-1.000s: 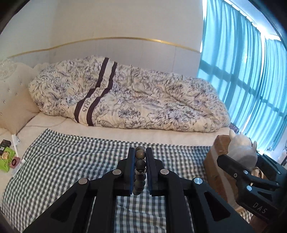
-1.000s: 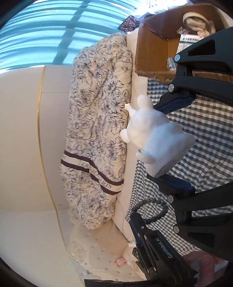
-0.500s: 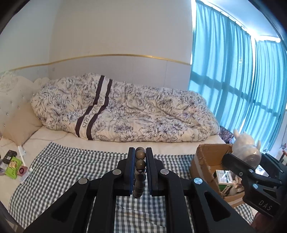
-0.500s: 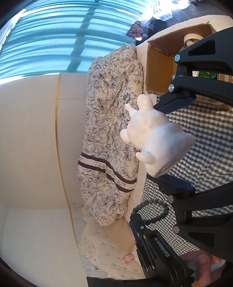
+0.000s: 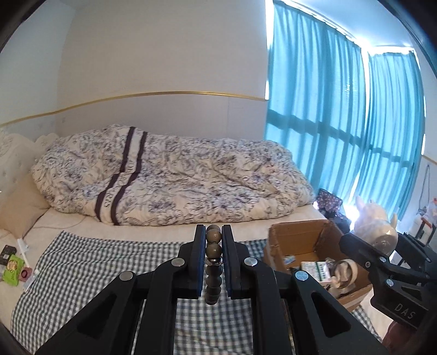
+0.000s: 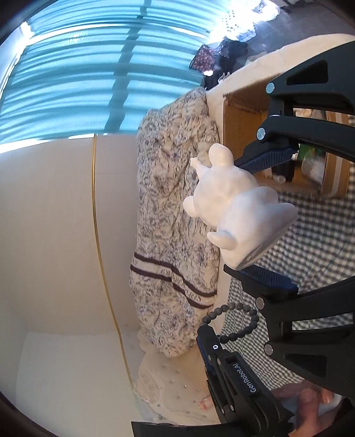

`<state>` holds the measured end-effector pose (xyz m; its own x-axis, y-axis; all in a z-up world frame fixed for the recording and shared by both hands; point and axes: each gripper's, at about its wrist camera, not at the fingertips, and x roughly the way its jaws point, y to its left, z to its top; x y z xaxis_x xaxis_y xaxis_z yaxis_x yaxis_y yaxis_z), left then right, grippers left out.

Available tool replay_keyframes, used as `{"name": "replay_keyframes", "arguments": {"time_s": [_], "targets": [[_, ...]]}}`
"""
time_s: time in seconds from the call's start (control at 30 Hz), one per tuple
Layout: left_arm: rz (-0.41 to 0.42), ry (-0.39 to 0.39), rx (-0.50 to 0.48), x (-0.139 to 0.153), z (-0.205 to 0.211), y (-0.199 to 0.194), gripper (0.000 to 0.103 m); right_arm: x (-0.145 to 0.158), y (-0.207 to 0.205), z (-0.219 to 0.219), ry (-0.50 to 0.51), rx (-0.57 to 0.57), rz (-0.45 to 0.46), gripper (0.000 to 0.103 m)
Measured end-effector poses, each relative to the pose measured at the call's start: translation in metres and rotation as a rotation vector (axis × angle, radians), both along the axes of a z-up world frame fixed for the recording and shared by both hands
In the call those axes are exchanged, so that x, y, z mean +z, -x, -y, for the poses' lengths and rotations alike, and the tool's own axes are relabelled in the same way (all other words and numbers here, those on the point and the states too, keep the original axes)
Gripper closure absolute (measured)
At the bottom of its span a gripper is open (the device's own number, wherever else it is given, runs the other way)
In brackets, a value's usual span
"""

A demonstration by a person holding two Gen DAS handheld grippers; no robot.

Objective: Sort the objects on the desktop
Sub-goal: 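Carry the bracelet and white figurine over the cardboard box with both grippers, then open both grippers to drop the bracelet and figurine into the box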

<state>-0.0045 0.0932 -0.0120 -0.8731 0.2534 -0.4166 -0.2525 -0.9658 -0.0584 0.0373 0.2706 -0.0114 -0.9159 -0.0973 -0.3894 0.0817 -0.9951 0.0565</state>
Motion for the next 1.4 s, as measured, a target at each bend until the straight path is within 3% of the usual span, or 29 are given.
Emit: {"name": "replay_keyframes", "arguments": {"time_s": [0.57, 1.07, 1.4], "targets": [[0.037, -0.001, -0.187, -0.007, -0.119, 0.028, 0.092, -0.012, 0.014, -0.105, -0.016, -0.151, 0.074, 0.040], [0.169, 0.035, -0.305, -0.071, -0.190, 0.068, 0.092, -0.064, 0.046, -0.153, -0.002, -0.181, 0.196, 0.040], [0.251, 0.054, -0.342, -0.108, -0.206, 0.090, 0.090, -0.097, 0.066, -0.164, -0.003, -0.191, 0.273, 0.039]]}}
